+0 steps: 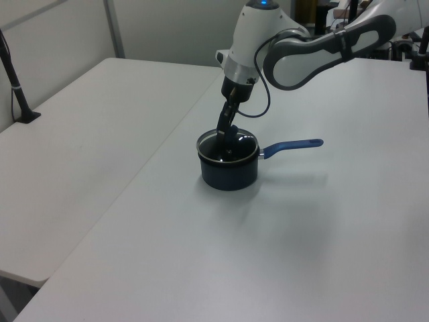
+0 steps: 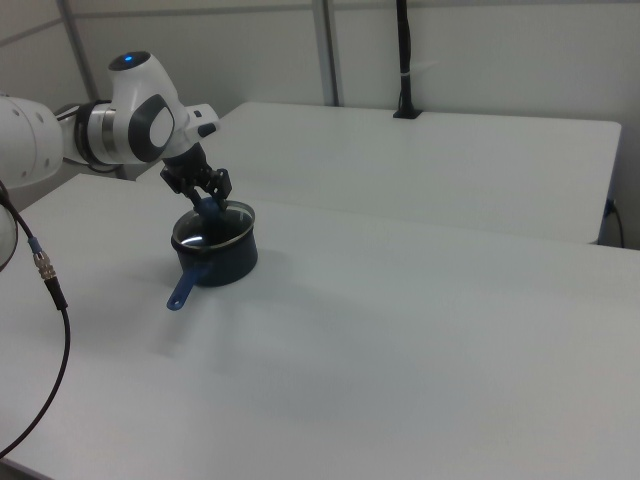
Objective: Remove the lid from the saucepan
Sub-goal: 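Lift the glass lid off the pot and carry it beside the pan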
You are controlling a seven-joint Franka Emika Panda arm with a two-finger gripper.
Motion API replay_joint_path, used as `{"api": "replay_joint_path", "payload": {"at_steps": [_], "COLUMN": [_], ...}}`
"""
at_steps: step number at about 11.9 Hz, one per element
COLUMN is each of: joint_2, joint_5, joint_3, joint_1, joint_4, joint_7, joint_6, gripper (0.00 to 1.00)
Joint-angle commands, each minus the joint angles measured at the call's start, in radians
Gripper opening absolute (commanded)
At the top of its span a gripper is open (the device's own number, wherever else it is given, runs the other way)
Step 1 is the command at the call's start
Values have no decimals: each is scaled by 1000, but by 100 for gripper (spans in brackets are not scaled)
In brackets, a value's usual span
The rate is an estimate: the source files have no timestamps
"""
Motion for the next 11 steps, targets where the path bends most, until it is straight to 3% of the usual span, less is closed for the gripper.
{"api": "replay_joint_path", "payload": {"at_steps": [1,3,7,9,11], "joint_2": [-51,-127,-342,-404,-427], "joint_5": [-10,-10,-9,-10,-18], "joint_3": [-7,-4,2,31,40], "joint_1": [-11,-65,-236,-325,-356], "joint_4": [-26,-110,-413,-548,-673], "joint_7": [-23,-90,-253,-328,-335], "joint_6": [-19,-22,-4,21,136], "gripper": [36,36,36,36,36]}}
